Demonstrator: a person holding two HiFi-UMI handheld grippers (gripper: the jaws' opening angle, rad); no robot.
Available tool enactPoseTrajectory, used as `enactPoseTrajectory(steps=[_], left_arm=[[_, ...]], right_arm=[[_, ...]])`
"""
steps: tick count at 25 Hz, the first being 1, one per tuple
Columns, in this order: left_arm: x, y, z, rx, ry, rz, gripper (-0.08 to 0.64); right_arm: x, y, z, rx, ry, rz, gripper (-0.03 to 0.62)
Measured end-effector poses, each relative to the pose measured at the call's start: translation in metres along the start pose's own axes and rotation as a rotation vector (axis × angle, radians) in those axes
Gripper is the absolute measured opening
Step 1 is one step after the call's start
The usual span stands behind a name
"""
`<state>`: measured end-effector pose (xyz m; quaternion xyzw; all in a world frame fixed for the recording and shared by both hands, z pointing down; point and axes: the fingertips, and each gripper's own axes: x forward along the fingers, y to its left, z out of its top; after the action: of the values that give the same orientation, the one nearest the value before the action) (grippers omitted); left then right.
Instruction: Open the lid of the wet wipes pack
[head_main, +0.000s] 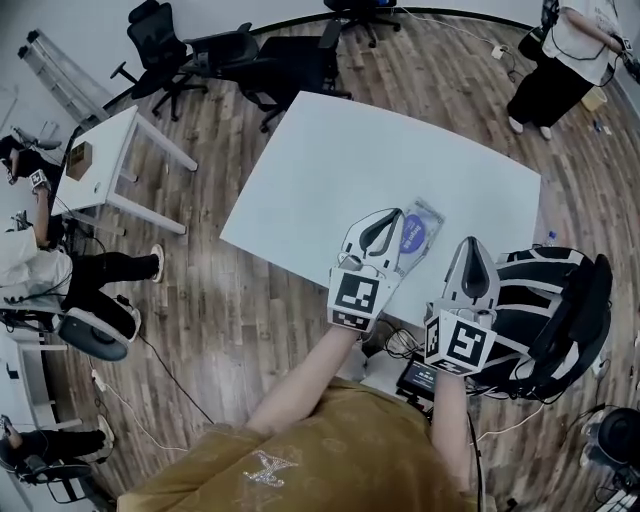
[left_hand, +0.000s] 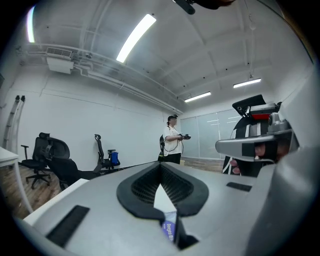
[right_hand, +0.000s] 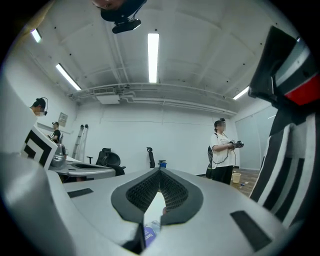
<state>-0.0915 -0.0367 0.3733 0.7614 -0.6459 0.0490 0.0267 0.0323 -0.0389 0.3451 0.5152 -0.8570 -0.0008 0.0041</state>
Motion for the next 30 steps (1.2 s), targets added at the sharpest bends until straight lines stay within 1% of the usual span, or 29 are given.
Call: enactPoseTrajectory(steps=[3, 7, 9, 12, 15, 17, 19, 21, 24, 26, 28, 30], left_arm=[[0.011, -0.005, -0.008, 0.004, 0.032, -0.013, 0.006], [0.011, 0.0, -0.017, 0.009, 0.062, -0.006, 0.008], [0.012, 0.001, -0.025, 0.003, 0.081, -0.021, 0.008], [0.02, 0.001, -0.045, 0.006, 0.123, -0.076, 0.008], [0.037, 0.008, -0.071, 0.018, 0.188, -0.126, 0.008], [0.047, 0.008, -0.091, 0.011, 0.238, -0.164, 0.007], [0.053, 0.004, -0.112, 0.03, 0.29, -0.22, 0.007], [0.059, 0.001, -0.131, 0.088, 0.334, -0.288, 0.006], [0.068, 0.004, -0.155, 0.235, 0.396, -0.383, 0.008], [0.07, 0.004, -0.174, 0.312, 0.449, -0.449, 0.008], [0.071, 0.004, -0.194, 0.41, 0.511, -0.523, 0.008], [0.073, 0.006, -0.209, 0.503, 0.556, -0.579, 0.008]], right_arm=[[0.001, 0.0, -0.011, 0.013, 0.027, 0.007, 0.006], [0.002, 0.003, -0.021, 0.04, 0.052, 0.011, 0.006], [0.003, 0.002, -0.027, 0.042, 0.07, 0.003, 0.006], [0.007, 0.001, -0.044, 0.028, 0.109, -0.026, 0.007], [0.023, -0.002, -0.067, 0.028, 0.161, -0.054, 0.006], [0.031, -0.003, -0.089, 0.016, 0.217, -0.057, 0.006], [0.037, 0.0, -0.117, 0.008, 0.298, -0.032, 0.008], [0.04, 0.009, -0.145, 0.0, 0.391, 0.011, 0.008], [0.043, 0.022, -0.176, -0.022, 0.493, 0.062, 0.008], [0.039, 0.027, -0.194, -0.053, 0.562, 0.09, 0.008], [0.035, 0.029, -0.213, -0.069, 0.627, 0.096, 0.008], [0.033, 0.026, -0.226, -0.079, 0.668, 0.078, 0.008]])
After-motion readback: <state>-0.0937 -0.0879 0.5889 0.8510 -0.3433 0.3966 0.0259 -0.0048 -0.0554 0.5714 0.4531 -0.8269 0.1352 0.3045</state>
